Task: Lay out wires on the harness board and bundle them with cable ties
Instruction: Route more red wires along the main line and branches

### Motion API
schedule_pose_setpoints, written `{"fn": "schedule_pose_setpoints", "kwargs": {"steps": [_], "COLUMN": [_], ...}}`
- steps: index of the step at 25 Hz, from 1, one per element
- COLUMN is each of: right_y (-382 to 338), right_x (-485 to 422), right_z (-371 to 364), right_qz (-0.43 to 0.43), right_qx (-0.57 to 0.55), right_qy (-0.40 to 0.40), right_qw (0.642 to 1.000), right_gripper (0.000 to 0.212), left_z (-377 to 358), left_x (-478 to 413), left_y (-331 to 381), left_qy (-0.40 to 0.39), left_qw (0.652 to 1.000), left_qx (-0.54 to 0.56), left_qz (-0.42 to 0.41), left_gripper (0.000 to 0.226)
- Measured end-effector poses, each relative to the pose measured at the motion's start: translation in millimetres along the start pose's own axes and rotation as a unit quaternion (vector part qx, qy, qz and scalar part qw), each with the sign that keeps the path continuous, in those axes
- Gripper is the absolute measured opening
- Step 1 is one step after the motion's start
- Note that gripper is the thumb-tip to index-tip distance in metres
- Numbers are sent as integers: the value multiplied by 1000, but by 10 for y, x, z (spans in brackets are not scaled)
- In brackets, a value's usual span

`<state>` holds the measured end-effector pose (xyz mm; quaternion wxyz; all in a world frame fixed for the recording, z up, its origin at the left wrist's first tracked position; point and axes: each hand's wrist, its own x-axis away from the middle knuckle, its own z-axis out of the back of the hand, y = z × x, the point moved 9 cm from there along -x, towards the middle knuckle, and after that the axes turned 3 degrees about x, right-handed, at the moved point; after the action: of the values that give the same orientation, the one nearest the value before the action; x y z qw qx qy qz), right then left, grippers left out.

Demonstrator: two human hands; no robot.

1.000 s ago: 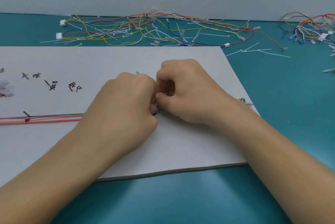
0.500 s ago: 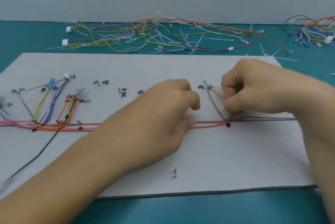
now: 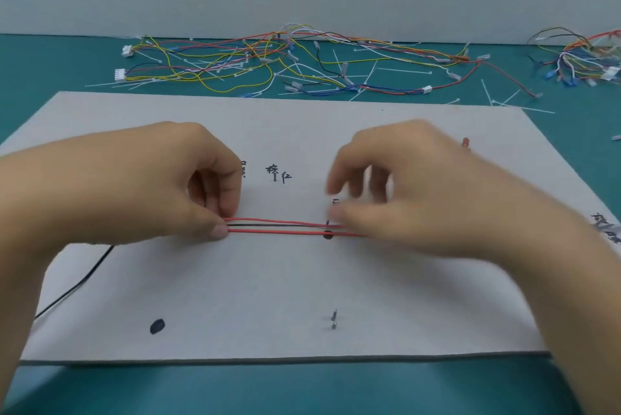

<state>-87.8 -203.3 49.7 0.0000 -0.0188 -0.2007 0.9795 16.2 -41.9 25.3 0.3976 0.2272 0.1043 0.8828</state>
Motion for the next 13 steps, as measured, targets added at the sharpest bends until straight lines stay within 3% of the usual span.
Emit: {"fn": "schedule_pose_setpoints", "kwargs": {"steps": [3,6,13], "right_y": [-257,-130,-30], "right_x": [-7,-45,-87], "right_z": [-329,-314,-287], "right_qz": [48,12,-14], "right_qx": [28,-4,-12], "right_qy": [-8,23,8], "right_qw": [998,1000,1000], "right_gripper": [6,5,16], "left_z": [-5,3,22], "left_x": [14,40,4], "left_y": [-85,-122,-182], "left_qy": [-10,-20,-4], "left_qw": [1000,999,999], "left_qx": [21,36,44], "left_qz": [9,4,13], "left_gripper": [43,37,40]}}
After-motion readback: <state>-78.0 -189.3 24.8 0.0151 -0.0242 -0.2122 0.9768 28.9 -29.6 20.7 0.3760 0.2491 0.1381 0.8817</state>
